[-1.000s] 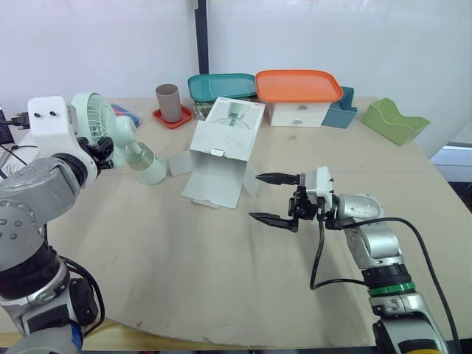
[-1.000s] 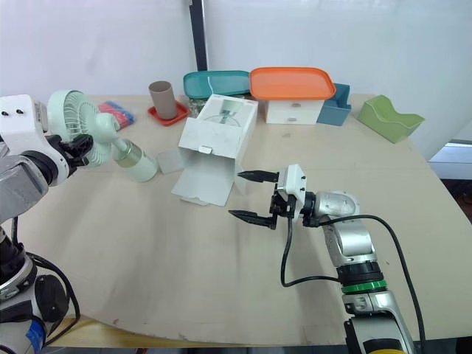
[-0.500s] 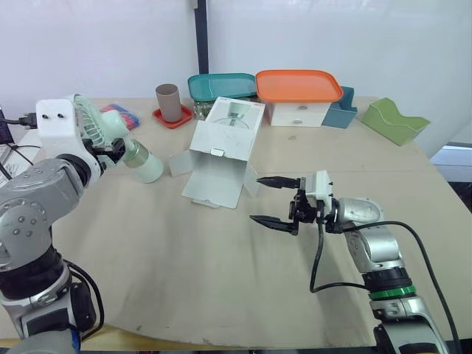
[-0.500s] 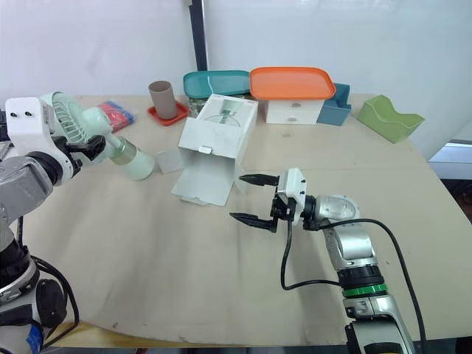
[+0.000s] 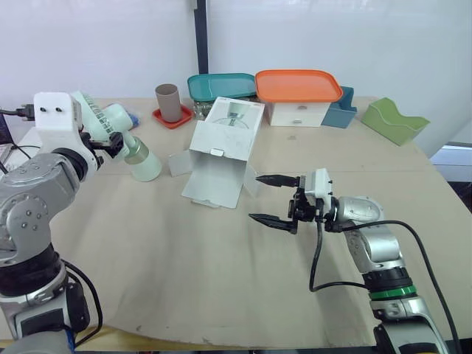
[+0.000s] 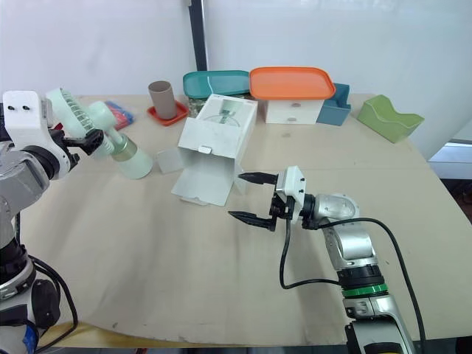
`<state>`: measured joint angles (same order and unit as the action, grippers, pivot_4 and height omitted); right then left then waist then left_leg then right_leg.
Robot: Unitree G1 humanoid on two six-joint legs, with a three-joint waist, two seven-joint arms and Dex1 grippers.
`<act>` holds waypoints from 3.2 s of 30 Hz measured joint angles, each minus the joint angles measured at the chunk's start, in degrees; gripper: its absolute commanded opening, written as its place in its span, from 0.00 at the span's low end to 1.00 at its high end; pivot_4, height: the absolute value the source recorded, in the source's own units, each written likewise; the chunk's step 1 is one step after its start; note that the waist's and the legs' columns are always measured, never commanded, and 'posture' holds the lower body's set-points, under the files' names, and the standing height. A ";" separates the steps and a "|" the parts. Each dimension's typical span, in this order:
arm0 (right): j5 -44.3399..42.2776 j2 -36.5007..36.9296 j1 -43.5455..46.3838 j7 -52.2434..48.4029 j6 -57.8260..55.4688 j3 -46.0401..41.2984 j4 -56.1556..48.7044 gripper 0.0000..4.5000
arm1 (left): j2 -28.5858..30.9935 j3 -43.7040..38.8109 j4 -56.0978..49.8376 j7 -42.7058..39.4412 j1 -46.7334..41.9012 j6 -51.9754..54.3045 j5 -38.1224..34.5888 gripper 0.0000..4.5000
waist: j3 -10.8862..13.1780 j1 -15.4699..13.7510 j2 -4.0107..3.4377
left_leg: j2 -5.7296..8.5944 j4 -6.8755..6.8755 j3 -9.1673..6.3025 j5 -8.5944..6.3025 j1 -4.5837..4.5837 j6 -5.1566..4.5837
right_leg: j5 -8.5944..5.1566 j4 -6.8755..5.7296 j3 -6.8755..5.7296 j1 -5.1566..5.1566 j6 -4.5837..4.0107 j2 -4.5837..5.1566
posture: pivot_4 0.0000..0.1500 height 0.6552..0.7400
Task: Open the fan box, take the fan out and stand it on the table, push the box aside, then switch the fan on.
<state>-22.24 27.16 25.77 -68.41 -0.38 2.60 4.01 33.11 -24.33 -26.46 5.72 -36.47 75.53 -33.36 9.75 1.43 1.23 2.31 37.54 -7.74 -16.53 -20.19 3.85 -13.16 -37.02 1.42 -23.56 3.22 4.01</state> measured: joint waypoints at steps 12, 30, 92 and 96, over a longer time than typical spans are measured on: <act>0.01 0.01 -0.15 0.18 -0.51 0.00 -0.63 1.00 | 2.96 4.35 2.68 -5.53 0.95 -8.44 6.14 0.97 | 0.00 0.01 0.00 | 0.00 -0.01 0.00 -0.01 0.00 -0.01 | 0.00 0.01 0.00 -0.01 0.00 0.00 | 1.00 1.00; 0.07 -0.01 -0.79 1.22 -0.49 0.05 -1.61 1.00 | 2.13 8.32 8.04 -9.85 -0.74 -20.72 13.24 0.97 | 0.00 -0.02 0.00 | 0.00 -0.01 -0.01 -0.02 -0.01 -0.04 | 0.00 0.01 -0.01 0.00 0.00 0.01 | 1.00 1.00; 13.79 -15.28 0.30 45.02 -19.38 3.38 -5.74 1.00 | -1.22 18.97 5.02 -49.98 41.73 -62.19 10.45 0.97 | -0.05 0.15 -0.14 | -0.12 -0.03 0.15 -0.33 0.06 -0.59 | -0.01 0.00 0.08 -0.04 -0.07 -0.08 | 1.00 1.00; 15.56 -17.67 3.47 48.48 -19.72 3.42 -1.53 1.00 | -1.25 18.95 4.82 -49.73 42.46 -62.18 10.35 0.97 | -0.05 0.53 -0.15 | -0.13 -0.03 0.16 -0.33 0.06 -0.60 | -0.01 0.00 0.08 -0.04 -0.08 -0.10 | 1.00 1.00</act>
<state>-6.68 9.49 29.23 -19.92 -20.10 6.02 2.47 31.86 -5.38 -21.64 -44.01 5.99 13.35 -23.01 9.70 1.97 1.07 2.18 37.51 -7.58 -16.86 -20.12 3.25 -13.17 -37.02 1.50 -23.59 3.14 3.91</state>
